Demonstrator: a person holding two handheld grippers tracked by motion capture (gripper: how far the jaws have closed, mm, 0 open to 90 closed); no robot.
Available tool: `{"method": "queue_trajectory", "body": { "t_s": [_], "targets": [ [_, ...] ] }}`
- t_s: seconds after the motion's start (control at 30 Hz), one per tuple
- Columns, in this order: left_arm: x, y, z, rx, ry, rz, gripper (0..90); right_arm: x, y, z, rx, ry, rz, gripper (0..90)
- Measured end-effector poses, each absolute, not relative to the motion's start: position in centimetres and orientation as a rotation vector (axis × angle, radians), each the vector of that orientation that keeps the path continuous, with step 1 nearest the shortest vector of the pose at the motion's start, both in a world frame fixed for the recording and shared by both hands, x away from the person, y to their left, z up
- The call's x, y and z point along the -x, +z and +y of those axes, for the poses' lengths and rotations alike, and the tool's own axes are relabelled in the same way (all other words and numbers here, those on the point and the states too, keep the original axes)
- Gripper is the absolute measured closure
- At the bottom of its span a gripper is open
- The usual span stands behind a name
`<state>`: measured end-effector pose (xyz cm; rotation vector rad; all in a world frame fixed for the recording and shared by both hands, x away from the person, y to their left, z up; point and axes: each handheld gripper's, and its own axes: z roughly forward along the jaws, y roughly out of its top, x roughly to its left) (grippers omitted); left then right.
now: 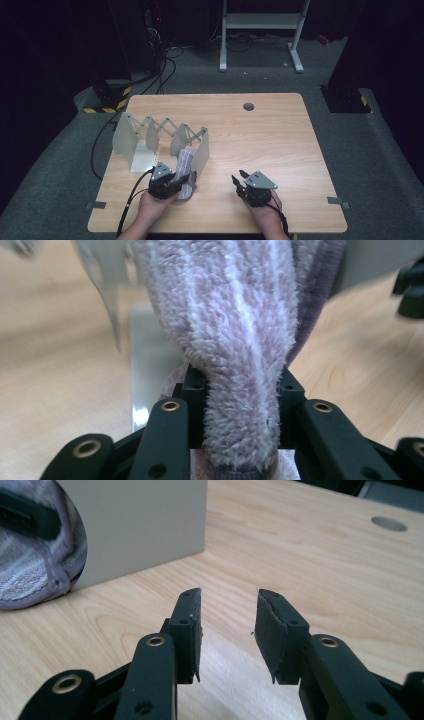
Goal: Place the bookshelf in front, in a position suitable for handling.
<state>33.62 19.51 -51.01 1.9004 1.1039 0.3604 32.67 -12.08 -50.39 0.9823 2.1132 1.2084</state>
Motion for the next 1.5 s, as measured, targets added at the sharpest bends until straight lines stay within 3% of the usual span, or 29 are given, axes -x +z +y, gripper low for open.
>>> {"method": "queue_trajectory", "body": {
  "t_s": [0.13,0.43,0.93,1.5],
  "targets": [
    [-33.3,-51.4,19.3,-1.953,0.339,1.094,67.5,-32.7,-50.5,-12.2,-0.965,1.213,2.113,62.8],
    [-32.3,-51.1,18.8,-1.868,0.3,1.056,67.5,-32.9,-50.5,-12.2,-0.962,1.21,2.112,62.8],
    [-29.8,-46.0,18.5,-1.665,0.378,0.903,66.9,-33.0,-50.7,-12.1,-0.965,1.196,2.118,62.7],
    [-31.6,-49.9,16.6,-1.839,0.365,0.964,66.9,-33.1,-51.0,-11.8,-0.952,1.179,2.134,62.6]
  ]
}}
